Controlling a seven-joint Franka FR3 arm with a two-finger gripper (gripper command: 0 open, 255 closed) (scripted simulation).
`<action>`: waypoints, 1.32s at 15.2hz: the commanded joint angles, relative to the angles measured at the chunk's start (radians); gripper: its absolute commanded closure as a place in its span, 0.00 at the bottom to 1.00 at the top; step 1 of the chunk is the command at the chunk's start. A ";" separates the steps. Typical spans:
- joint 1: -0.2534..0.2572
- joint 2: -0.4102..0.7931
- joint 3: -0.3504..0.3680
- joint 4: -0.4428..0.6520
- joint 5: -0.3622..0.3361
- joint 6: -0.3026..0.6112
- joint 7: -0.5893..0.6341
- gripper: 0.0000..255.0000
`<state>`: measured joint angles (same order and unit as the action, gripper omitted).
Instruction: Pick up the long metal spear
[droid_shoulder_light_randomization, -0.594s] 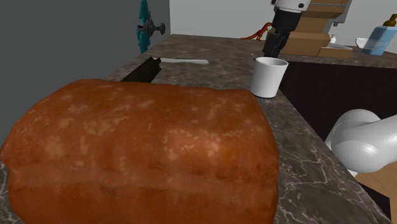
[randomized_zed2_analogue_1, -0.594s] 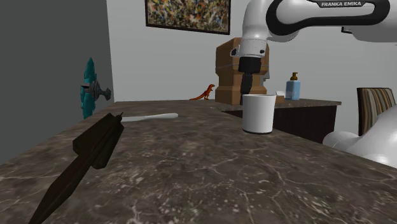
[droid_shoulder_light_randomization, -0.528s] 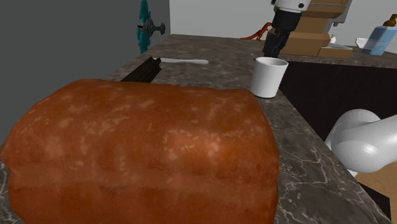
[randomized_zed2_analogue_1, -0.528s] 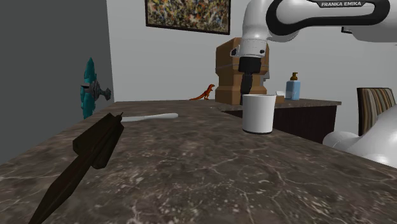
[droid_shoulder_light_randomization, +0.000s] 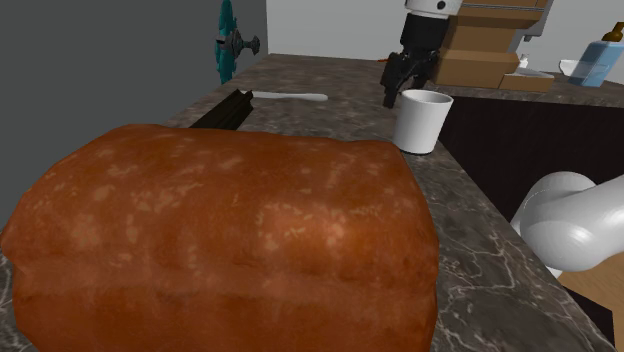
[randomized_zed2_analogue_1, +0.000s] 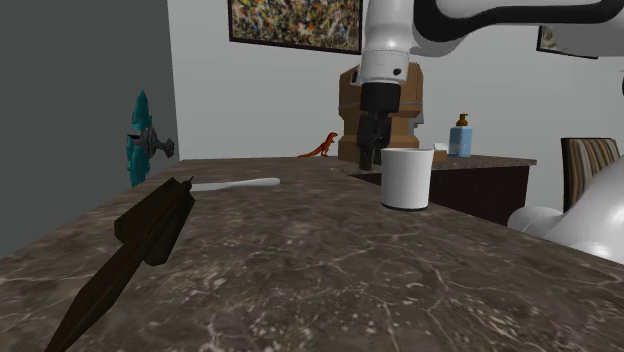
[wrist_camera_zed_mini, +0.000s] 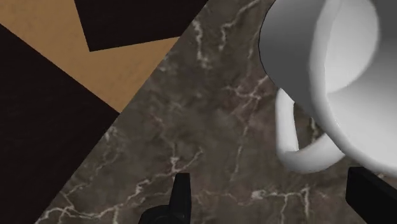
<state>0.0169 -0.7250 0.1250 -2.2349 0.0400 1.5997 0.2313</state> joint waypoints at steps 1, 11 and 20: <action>-0.003 0.033 0.055 0.021 0.032 0.008 0.098 0.00; -0.049 0.304 0.300 0.259 0.097 0.031 0.549 0.00; -0.062 0.695 0.498 0.626 -0.033 0.010 0.996 0.00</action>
<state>-0.0491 -0.0855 0.6020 -1.6672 0.0339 1.6229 1.1670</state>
